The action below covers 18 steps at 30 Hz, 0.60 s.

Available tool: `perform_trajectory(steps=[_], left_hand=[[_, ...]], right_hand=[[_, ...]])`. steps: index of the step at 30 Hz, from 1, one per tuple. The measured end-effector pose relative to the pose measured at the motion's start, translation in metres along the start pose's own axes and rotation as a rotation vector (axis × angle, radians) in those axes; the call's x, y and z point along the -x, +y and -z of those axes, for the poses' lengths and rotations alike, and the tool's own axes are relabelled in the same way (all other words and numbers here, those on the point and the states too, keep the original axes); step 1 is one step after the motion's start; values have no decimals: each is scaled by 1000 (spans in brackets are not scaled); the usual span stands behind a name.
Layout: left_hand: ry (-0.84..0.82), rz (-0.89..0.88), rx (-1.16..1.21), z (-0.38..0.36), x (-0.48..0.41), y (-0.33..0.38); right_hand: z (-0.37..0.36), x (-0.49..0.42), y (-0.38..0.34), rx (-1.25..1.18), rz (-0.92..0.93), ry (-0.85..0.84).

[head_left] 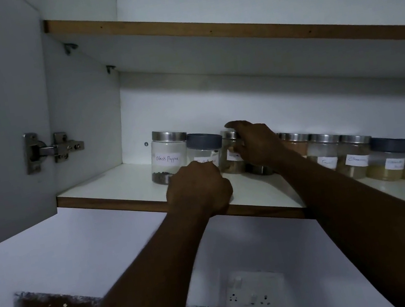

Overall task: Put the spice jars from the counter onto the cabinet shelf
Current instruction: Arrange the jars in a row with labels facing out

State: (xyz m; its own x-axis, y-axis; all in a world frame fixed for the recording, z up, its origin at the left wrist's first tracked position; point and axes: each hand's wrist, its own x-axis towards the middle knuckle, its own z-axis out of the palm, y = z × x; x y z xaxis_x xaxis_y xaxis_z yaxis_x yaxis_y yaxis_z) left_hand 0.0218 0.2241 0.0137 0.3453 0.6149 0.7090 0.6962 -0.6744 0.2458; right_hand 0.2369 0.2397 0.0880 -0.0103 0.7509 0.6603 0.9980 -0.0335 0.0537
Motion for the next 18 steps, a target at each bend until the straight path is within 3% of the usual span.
perform_trajectory(steps=[4,6,11,18], left_hand=[[53,50,-56,5,-1,-29],[43,92,-50,5,-4,-42],[17,106,-42,1,-6,-48],[46,76,-33,3,-5,-46]], right_hand=[[14,5,-12,-238,-19,250],[23,3,-27,-352,9,295],[23,-9,-61,-87,206,-19],[-6,-31,-62,85,158,-49]])
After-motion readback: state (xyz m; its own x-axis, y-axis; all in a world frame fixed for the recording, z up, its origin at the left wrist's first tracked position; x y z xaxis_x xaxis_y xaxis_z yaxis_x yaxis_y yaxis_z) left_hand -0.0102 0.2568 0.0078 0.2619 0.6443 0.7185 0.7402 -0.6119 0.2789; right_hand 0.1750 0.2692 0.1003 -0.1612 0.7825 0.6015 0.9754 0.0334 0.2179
